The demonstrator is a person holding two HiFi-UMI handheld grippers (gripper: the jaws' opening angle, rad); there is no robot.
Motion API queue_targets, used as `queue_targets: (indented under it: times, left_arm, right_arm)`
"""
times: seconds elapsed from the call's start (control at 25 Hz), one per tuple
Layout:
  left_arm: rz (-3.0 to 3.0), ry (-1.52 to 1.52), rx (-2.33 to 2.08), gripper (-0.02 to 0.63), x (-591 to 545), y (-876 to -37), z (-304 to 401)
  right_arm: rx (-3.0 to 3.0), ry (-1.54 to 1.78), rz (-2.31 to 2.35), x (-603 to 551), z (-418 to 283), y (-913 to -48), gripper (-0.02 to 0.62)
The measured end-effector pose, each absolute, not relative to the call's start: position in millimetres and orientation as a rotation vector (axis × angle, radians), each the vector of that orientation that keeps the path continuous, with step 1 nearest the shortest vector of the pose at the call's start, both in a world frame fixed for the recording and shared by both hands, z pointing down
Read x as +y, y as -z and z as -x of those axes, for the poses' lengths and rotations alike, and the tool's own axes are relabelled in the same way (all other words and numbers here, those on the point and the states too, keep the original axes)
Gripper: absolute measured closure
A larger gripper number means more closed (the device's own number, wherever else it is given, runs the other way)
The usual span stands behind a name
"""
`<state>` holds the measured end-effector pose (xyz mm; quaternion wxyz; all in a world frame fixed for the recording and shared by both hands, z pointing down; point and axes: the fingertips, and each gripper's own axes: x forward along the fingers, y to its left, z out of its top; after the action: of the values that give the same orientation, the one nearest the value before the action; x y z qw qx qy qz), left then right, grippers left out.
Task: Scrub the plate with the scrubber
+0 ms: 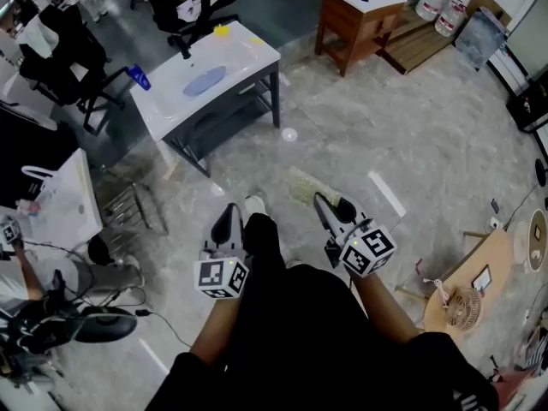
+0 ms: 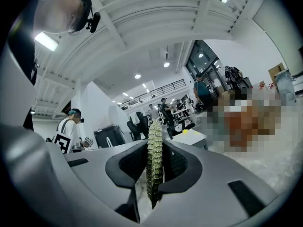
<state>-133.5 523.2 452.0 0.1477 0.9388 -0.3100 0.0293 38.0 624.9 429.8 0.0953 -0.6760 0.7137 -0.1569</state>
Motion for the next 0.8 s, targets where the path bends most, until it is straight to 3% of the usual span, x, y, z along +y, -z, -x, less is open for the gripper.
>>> queue_targets:
  times: [0.8]
  left_arm:
    - [-2.641, -0.115, -0.943, 0.601, 260.0, -484.7, 69.2]
  right_arm:
    - [2.265, 0.611, 1.985, 357.8, -96.7, -450.9, 0.532]
